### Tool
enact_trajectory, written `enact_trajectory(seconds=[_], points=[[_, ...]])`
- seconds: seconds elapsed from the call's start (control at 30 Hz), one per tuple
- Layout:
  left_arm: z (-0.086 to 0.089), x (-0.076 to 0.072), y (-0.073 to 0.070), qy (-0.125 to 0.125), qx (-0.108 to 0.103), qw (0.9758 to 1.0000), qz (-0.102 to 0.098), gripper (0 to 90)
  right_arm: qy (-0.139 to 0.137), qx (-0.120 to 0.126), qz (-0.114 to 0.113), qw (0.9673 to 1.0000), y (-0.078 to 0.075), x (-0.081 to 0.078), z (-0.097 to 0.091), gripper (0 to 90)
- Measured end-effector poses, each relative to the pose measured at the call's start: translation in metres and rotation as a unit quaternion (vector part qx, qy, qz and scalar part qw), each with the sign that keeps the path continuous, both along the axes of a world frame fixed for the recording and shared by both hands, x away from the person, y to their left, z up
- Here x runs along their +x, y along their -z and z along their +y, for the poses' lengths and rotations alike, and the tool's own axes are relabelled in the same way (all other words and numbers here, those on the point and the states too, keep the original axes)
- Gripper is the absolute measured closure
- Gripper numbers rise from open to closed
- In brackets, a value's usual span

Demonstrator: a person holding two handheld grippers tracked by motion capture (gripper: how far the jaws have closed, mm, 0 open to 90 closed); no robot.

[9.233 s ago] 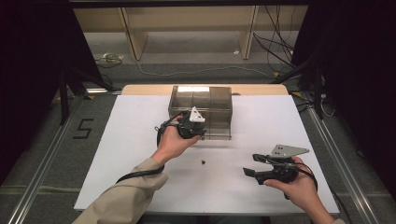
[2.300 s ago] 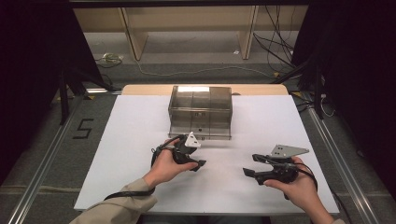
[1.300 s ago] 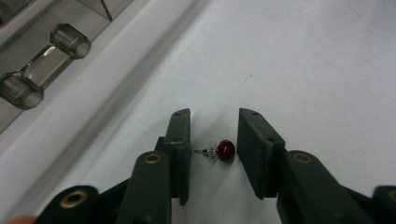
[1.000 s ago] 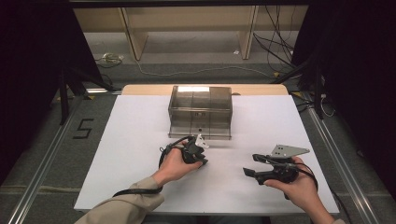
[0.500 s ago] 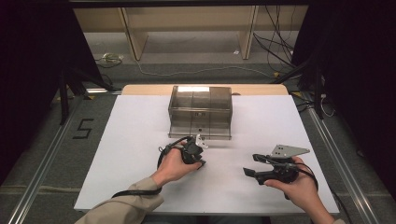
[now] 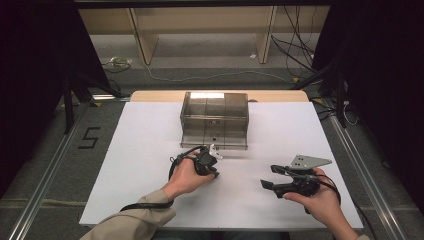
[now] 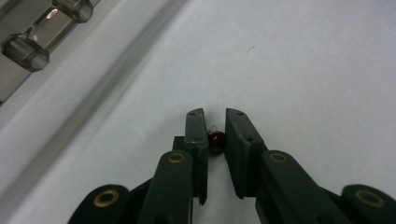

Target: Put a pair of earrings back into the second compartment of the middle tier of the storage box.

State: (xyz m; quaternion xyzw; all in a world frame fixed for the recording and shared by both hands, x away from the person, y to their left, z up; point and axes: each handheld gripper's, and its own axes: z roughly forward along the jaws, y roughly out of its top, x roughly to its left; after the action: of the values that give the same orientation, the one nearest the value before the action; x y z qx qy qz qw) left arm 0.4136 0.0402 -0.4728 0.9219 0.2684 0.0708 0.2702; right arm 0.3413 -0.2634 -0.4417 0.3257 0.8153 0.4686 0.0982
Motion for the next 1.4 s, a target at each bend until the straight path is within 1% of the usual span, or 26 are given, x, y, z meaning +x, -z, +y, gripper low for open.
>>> enact_trajectory(seconds=[0.13,0.5,0.57,0.83,0.87,1.23,1.4], points=[[0.0,-0.001,0.0,0.003,0.002,1.0,-0.004,79.0,0.0,0.0,0.0,1.0,0.0,0.0,0.0,31.1],[0.001,-0.001,-0.002,0.005,-0.008,0.9999,-0.012,79.0,0.001,0.001,0.0,1.0,0.0,0.0,0.0,31.1],[0.002,-0.001,-0.003,0.007,-0.008,0.9999,-0.014,79.0,0.001,0.0,0.0,1.0,-0.001,0.0,0.0,31.1],[0.003,-0.001,-0.009,0.005,-0.018,0.9996,-0.023,79.0,0.0,0.001,0.0,1.0,0.0,0.0,0.0,31.1],[0.003,-0.001,-0.01,0.007,-0.015,0.9996,-0.024,79.0,0.0,0.001,0.0,1.0,0.0,0.0,0.0,31.0],[0.004,-0.001,-0.018,0.004,-0.025,0.9991,-0.033,79.0,0.0,0.001,0.001,1.0,0.0,0.0,0.0,31.1],[0.005,0.0,-0.022,0.005,-0.025,0.9989,-0.038,79.0,0.0,0.001,0.001,1.0,0.0,0.0,0.0,31.1]])
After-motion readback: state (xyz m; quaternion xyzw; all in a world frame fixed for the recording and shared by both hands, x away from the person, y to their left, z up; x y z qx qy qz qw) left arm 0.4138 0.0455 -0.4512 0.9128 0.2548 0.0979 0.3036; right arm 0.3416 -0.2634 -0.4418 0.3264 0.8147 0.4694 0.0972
